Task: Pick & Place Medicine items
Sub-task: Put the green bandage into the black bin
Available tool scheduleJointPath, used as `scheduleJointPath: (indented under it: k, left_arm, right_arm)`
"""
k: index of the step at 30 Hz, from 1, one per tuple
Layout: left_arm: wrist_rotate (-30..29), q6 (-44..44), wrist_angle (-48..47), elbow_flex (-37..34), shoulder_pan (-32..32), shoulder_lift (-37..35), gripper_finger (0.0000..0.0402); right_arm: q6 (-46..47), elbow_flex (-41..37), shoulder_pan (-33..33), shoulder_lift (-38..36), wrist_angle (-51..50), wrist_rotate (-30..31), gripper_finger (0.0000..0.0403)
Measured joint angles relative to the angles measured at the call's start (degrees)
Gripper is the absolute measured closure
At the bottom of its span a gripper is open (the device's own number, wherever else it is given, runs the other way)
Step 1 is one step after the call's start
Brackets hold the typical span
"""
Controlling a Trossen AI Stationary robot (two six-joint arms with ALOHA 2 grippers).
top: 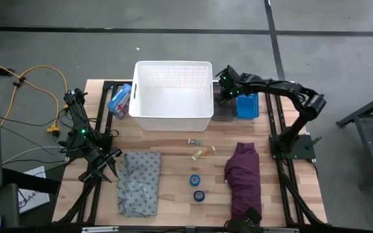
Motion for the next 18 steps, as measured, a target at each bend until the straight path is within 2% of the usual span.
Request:
scheduleJointPath:
  k: [12,18]
  left_arm:
    - [-0.01,0.0,-0.01,0.0,0.01,0.01,0.0274]
    - [-0.01,0.0,0.0,0.0,0.01,0.0,0.0274]
  right_arm:
    - [0.52,0.0,-0.02,0.0,0.02,0.42,0.0376]
    - [0.46,0.0,-0.02,0.0,0.0,0.42,0.0346]
